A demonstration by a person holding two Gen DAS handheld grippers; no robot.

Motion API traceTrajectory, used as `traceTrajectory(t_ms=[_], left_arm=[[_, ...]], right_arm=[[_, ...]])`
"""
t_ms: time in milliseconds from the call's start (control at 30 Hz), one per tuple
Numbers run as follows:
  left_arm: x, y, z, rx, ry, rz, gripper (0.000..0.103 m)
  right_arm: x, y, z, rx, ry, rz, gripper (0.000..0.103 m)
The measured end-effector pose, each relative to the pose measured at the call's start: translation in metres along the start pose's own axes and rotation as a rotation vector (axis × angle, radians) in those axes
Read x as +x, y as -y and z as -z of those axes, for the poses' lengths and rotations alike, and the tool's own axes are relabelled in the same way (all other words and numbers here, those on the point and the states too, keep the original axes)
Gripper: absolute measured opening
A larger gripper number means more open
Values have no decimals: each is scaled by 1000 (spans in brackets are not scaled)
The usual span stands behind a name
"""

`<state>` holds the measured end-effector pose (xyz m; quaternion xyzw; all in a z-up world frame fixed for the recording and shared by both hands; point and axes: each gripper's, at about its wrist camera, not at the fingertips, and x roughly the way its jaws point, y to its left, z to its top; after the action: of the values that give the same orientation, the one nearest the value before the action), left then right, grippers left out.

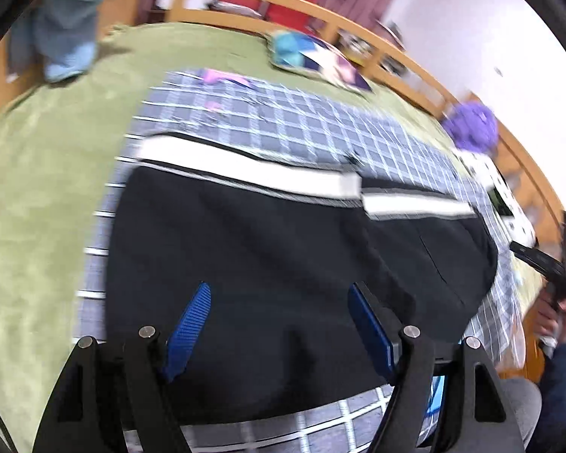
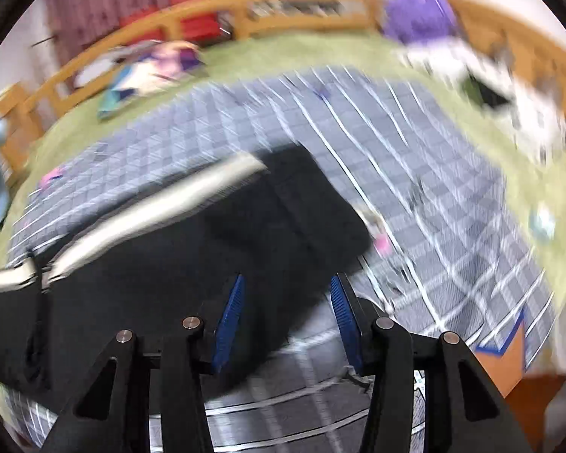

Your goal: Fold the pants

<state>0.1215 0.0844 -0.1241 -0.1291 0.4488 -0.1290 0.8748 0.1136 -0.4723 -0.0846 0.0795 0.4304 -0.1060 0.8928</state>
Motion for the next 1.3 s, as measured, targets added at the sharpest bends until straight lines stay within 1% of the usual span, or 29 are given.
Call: traceTrajectory(t_ms=[33, 67, 100, 167, 233, 300, 367, 433, 467, 500, 533, 567, 600, 633, 667, 733, 767, 833, 867, 900, 933, 967, 1033, 1067, 1133, 1200, 1233, 1267, 1300], left_arm=[[-6, -9, -2, -32, 8, -17, 74], [-10, -17, -3, -53, 16, -19, 74], [-13, -23, -1, -75, 24, -22, 74], [-25, -40, 1, -126, 37, -29, 74], [-35, -52, 7, -154, 40, -39, 74], [-43, -65, 13, -173, 44, -54, 74], [-50, -78, 20, -187, 49, -67, 74], [-54, -89, 28, -199, 48, -76, 74], [-56, -96, 31, -210, 51, -78, 74], [-56, -101, 34, -221, 51, -76, 74], [-56, -106, 37, -236, 49, -73, 74], [-53, -112, 39, -259, 46, -61, 74], [-53, -115, 40, -267, 46, -51, 74], [-51, -118, 41, -275, 47, -36, 74], [-47, -119, 41, -276, 42, -23, 74], [-44, -117, 42, -265, 34, -15, 74], [-42, -114, 41, -253, 31, -7, 74], [-36, -105, 37, -224, 22, 10, 74], [-34, -101, 36, -212, 20, 16, 74], [-32, -95, 34, -196, 19, 20, 74], [-30, -87, 32, -170, 16, 18, 74], [-31, -82, 31, -149, 16, 14, 74], [-30, -72, 31, -95, 23, -2, 74], [-30, -70, 30, -82, 24, -11, 74], [-25, -70, 27, -82, 18, -14, 74], [-20, -72, 24, -98, 14, -9, 74], [-19, -73, 24, -106, 14, -4, 74], [-17, -73, 24, -109, 14, 7, 74], [-15, -72, 26, -108, 11, 12, 74]], right_arm=[[-8, -16, -4, -24, 7, -32, 54], [-15, -36, -7, -52, 4, -93, 57], [-18, -67, -11, -87, -10, -193, 58], [-14, -113, -15, -122, -47, -303, 58], [-1, -169, -10, -166, -122, -409, 58], [13, -214, 0, -214, -192, -440, 58], [35, -262, 12, -303, -265, -453, 58], [58, -292, 29, -364, -347, -443, 58], [68, -302, 38, -379, -386, -440, 56], [83, -315, 49, -394, -445, -438, 55], [92, -322, 57, -409, -483, -432, 47], [94, -327, 64, -428, -491, -414, 41], [91, -331, 69, -457, -450, -383, 30], [81, -335, 73, -505, -406, -370, 12], [69, -333, 69, -517, -375, -391, 12], [48, -308, 51, -400, -344, -515, 12], [43, -301, 48, -379, -338, -533, 12], [43, -294, 57, -411, -336, -483, 14], [51, -295, 69, -451, -366, -437, 17], [64, -297, 84, -497, -416, -390, 19], [68, -299, 90, -516, -430, -376, 21], [66, -302, 91, -538, -422, -370, 24], [54, -307, 83, -571, -401, -377, 30], [46, -307, 75, -566, -359, -400, 40], [40, -311, 61, -561, -276, -391, 58], [48, -317, 49, -549, -243, -374, 58], [57, -318, 48, -537, -239, -361, 55], [65, -320, 50, -527, -236, -339, 25], [76, -323, 51, -530, -234, -304, 17]])
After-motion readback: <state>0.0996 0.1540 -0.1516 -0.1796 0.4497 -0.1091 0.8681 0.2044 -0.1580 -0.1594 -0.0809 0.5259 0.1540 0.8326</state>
